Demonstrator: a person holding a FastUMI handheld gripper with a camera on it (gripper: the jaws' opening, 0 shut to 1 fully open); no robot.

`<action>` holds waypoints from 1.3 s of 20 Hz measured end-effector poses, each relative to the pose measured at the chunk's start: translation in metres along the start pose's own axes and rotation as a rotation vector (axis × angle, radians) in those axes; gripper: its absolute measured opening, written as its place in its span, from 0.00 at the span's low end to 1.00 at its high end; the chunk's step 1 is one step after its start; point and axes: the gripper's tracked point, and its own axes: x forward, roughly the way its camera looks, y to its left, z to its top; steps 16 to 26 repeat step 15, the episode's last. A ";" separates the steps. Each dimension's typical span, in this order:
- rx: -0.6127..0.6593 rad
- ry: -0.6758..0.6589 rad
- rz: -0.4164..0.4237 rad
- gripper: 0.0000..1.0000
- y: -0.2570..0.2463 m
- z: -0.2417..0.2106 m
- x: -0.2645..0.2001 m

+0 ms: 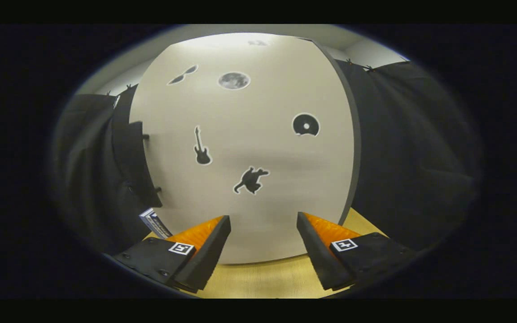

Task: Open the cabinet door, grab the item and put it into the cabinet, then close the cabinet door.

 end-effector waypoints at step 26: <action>-0.015 -0.119 -0.078 0.96 -0.014 0.047 -0.088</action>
